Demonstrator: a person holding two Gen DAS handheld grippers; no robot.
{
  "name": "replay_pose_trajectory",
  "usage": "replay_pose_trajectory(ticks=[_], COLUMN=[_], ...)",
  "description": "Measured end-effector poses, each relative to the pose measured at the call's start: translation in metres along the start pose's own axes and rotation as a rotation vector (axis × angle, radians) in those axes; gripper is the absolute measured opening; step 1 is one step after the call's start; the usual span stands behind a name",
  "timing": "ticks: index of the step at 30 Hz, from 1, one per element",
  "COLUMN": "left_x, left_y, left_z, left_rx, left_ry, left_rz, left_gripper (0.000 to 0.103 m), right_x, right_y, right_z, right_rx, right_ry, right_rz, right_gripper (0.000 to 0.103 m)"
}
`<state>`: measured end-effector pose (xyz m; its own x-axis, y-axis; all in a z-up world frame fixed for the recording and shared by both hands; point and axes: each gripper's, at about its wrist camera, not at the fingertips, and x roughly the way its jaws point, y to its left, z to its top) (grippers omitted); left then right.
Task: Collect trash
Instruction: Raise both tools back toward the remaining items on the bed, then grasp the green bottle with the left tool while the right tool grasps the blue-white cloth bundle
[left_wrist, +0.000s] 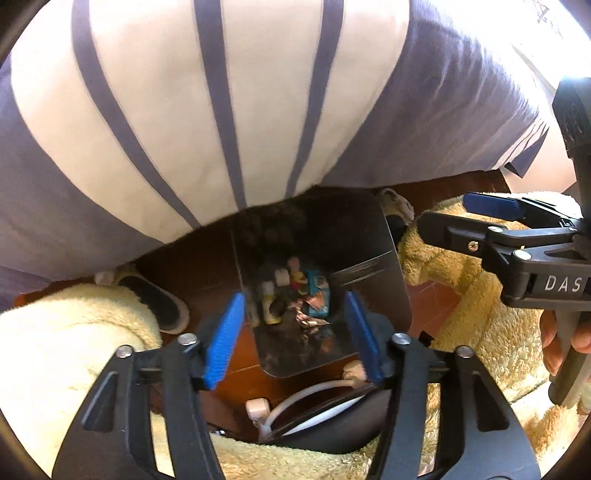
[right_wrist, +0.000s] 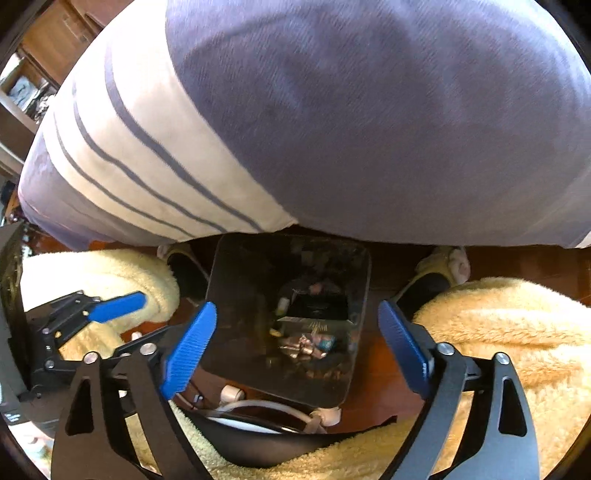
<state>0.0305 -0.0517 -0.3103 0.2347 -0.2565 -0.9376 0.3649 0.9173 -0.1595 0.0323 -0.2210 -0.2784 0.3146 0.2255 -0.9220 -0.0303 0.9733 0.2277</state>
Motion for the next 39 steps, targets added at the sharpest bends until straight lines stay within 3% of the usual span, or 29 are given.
replay_pose_trajectory(ticks=[5,8,25,39], left_x=[-0.021,-0.040,-0.132,-0.152], left_y=[0.004,0.007,0.031,0.062], left_z=[0.004,0.007,0.047,0.125], left_rx=[0.013,0.008,-0.027,-0.023], left_ry=[-0.046,-0.090,-0.325,-0.409], left_rz=[0.051,0.062,0.087,0.155], left_gripper=[0.082,0.088,0.093,0.095], right_x=[-0.021,-0.037,-0.121,-0.128], right_y=[-0.003,-0.006,-0.005,0.002], right_z=[0.004,0.008,0.051,0.131], right_rx=[-0.009,0.004,-0.028,-0.087], right_ry=[-0.067,-0.110,-0.321,-0.374], right_rz=[-0.015,-0.012,-0.036,-0.097], right_gripper=[0.097,0.097,0.099,0.099])
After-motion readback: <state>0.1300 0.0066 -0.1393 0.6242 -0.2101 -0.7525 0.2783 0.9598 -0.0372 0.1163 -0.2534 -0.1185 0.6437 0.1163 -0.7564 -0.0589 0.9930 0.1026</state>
